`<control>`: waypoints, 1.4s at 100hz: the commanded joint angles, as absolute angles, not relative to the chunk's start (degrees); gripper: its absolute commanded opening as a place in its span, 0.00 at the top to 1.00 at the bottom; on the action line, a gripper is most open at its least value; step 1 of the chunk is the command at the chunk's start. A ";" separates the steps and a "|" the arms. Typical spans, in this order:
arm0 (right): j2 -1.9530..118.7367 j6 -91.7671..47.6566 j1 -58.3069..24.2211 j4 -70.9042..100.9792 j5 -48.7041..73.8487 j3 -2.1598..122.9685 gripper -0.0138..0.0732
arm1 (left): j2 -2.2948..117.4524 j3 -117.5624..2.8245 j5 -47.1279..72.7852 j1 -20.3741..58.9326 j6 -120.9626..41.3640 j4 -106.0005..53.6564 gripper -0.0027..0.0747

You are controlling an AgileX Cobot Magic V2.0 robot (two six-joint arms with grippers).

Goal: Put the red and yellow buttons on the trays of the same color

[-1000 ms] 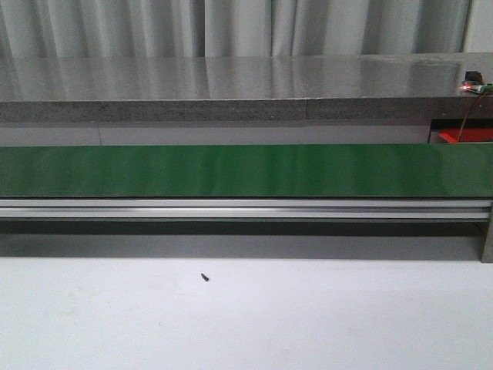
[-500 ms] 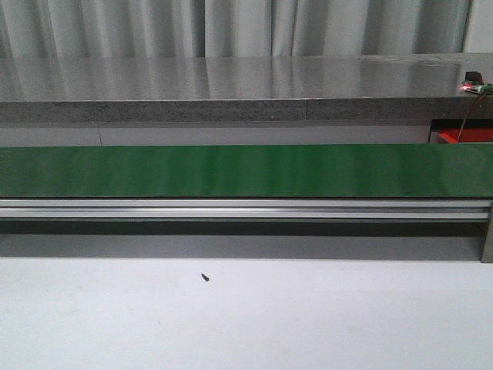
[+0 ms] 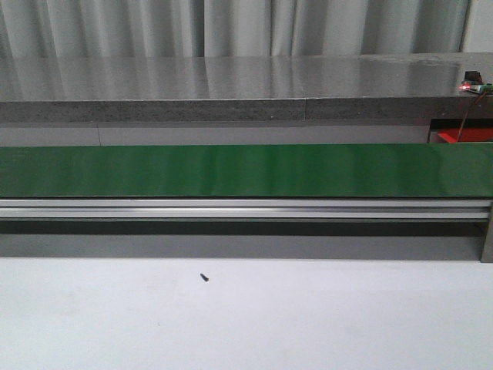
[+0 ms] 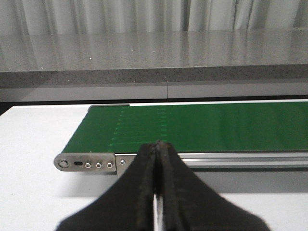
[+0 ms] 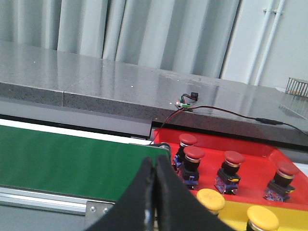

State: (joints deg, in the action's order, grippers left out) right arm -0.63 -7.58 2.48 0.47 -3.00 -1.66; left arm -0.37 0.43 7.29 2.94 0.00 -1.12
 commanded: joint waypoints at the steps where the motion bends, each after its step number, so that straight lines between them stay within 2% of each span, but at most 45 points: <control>1: -1.64 -7.95 2.77 0.00 -7.48 -0.63 0.96 | -2.16 2.71 -2.55 3.97 0.66 -0.90 0.99; 20: -1.64 -7.95 2.77 0.00 -7.48 -0.63 0.96 | -2.16 2.73 1.41 4.08 0.66 -1.75 0.99; 100: -1.64 -7.89 2.77 0.00 -7.51 -0.63 0.96 | -2.16 2.73 0.47 4.08 0.66 -1.85 0.99; 124: -1.64 8.13 2.24 -7.81 -2.94 -0.68 0.96 | -2.16 2.73 0.47 4.08 0.66 -1.85 0.99; 140: -1.69 8.11 -0.67 -7.36 1.20 -0.72 0.96 | -2.16 2.73 0.47 4.08 0.66 -1.85 0.99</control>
State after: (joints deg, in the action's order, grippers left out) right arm -0.63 7.72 0.85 -6.65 3.29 -1.66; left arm -0.37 0.33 5.07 3.67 0.00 -1.40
